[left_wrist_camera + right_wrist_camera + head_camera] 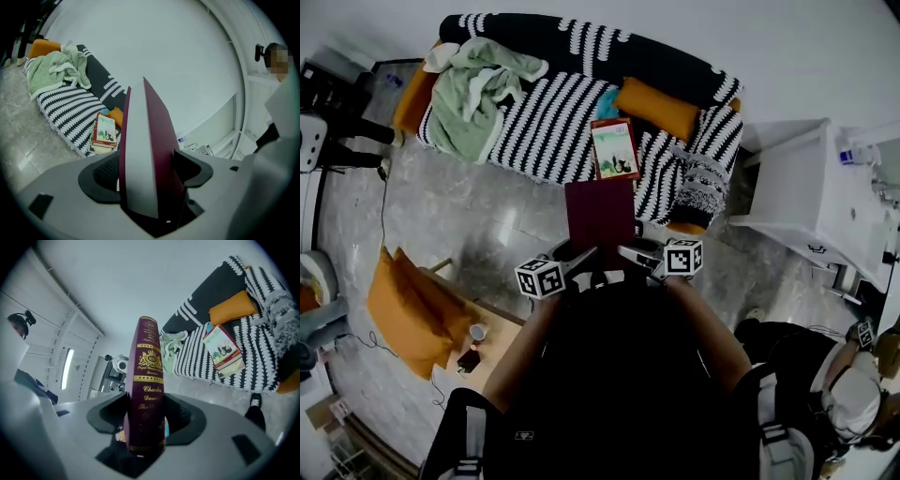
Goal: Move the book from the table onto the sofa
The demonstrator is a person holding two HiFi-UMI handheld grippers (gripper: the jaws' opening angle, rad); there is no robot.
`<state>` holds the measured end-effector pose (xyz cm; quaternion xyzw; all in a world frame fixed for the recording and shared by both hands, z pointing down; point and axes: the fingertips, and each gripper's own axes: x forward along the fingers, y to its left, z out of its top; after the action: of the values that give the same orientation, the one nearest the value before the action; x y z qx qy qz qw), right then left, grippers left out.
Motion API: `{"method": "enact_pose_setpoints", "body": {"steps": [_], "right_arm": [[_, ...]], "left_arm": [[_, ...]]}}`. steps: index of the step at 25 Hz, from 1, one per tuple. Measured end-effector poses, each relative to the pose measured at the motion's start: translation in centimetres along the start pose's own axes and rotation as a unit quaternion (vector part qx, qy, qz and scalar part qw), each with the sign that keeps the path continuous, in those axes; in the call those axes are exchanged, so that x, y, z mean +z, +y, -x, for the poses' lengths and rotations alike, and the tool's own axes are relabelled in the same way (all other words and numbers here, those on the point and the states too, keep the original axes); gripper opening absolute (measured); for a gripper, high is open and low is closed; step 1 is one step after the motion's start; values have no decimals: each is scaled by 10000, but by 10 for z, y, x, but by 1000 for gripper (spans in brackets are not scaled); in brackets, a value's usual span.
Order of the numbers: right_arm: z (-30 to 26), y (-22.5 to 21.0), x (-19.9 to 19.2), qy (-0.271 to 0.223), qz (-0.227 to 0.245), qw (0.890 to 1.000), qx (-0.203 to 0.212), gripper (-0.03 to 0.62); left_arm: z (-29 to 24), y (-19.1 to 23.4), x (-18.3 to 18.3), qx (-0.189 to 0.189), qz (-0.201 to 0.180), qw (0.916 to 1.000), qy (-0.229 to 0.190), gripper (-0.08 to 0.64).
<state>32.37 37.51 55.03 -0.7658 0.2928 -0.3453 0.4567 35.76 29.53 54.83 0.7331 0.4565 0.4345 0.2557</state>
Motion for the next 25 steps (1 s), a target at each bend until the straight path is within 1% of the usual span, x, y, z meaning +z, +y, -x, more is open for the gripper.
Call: {"method": "enact_pose_setpoints", "body": {"steps": [5,12,18,25], "right_arm": [[4,-22,41,95,-133,9999,35,249],[11,-49,93,524,-40,9986,117,249],[14,-64,121,939,8,9952,262,249],[15,-78,145,1026,-92,9937,432,249]], "left_arm": [[-39,3,27,71,82,9999,85,345],[-85,5,55,270,257,9993,62,347],[-108,5,67,519,488,9974,-79,347],[-128,5,84,785,466,9957,-182,348]]}}
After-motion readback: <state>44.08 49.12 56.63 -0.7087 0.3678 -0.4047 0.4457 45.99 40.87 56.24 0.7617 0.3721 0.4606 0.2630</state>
